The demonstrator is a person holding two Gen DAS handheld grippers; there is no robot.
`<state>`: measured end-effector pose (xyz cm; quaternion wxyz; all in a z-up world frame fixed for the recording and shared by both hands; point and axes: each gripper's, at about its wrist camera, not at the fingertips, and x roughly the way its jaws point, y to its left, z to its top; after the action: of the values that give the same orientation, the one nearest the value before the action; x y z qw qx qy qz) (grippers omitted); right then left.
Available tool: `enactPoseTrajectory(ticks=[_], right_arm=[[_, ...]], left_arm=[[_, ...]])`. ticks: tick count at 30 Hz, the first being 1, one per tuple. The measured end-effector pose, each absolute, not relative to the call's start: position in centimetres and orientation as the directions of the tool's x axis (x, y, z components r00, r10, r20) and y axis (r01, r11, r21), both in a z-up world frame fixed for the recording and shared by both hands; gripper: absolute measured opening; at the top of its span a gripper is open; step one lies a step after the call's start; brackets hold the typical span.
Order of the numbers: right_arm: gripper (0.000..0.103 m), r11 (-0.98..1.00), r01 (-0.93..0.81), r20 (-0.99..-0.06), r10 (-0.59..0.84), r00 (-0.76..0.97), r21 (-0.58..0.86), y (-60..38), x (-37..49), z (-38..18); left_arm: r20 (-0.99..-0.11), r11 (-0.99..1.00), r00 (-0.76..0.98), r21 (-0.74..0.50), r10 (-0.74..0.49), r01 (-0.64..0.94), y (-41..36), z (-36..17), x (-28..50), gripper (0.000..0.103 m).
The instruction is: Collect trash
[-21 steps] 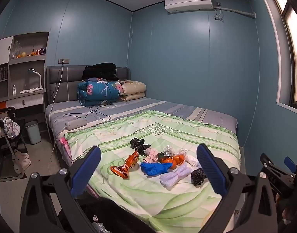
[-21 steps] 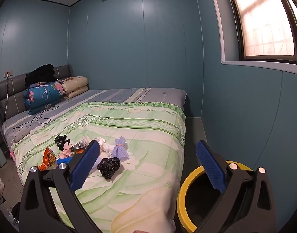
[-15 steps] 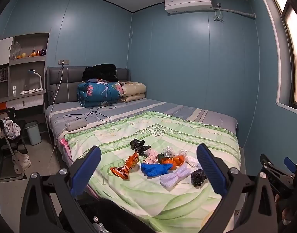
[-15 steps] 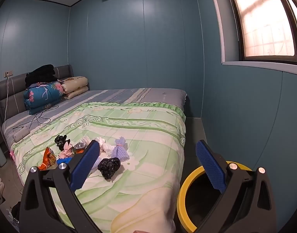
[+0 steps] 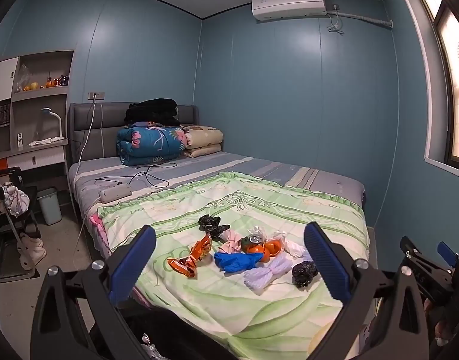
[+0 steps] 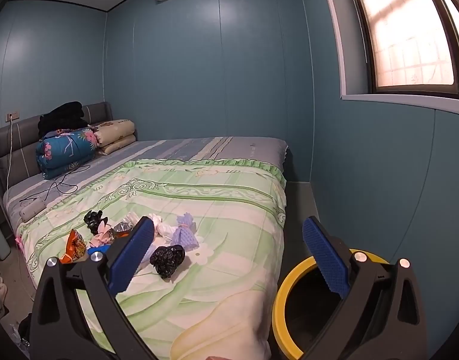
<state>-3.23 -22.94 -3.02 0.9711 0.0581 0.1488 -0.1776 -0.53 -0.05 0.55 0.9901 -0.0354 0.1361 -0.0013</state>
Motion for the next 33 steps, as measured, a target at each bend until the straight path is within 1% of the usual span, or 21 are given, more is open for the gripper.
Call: enactPoseTrajectory(ticks=[33], right_arm=[[0.095, 0.932, 0.359, -0.312, -0.324, 0.893, 0.058, -22.97, -3.20, -3.17]], left_arm=[[-0.283, 0.997, 0.959, -0.079, -0.015, -0.008, -0.08, 0.48, -0.80, 0.095]])
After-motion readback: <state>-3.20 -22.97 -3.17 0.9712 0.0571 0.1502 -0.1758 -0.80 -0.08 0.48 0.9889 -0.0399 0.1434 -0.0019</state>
